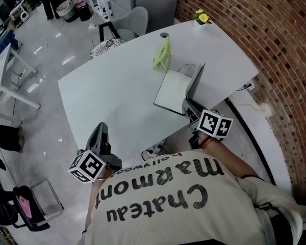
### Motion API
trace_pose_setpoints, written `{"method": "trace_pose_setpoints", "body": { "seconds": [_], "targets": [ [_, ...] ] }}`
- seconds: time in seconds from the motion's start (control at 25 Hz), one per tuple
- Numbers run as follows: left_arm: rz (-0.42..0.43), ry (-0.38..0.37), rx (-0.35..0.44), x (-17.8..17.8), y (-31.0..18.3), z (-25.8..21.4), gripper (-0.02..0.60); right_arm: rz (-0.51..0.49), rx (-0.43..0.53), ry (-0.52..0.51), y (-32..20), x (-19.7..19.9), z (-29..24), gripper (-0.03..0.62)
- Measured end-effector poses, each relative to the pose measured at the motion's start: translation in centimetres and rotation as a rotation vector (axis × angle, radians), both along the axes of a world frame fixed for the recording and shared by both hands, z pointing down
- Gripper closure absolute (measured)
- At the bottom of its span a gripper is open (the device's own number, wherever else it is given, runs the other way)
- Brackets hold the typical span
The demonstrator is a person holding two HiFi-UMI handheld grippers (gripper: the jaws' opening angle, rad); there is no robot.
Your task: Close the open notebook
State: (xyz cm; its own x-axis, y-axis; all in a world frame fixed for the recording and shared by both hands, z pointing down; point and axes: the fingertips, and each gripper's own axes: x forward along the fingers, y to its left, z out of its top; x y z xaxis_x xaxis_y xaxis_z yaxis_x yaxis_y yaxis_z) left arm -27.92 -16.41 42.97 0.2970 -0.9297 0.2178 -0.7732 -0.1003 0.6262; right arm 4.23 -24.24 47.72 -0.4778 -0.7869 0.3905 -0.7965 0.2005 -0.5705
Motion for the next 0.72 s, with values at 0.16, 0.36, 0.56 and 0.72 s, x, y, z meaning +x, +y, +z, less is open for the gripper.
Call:
{"method": "trace_pose_setpoints", "body": {
  "seconds": [0.16,0.36,0.56,0.72],
  "targets": [
    [-0.005,0.0,-0.001,-0.2,0.0,0.0,0.58,-0.005,0.002,0.008,-0.1,-0.2,0.1,0.554],
    [-0.011,0.002,-0.002,-0.4,0.4,0.2,0.58,-0.018,0.005,0.019,-0.1,-0.5,0.2,0.554],
    [-0.031,0.004,-0.005,-0.9,0.7,0.3,0.58,-0.041,0.004,-0.004,-0.3,-1.3,0.2,0.554],
    [-0.044,0.0,-0.004,-1.1,0.9,0.2,0.58,-0.058,0.001,-0.007,-0.6,-1.7,0.4,0.554]
  ]
}}
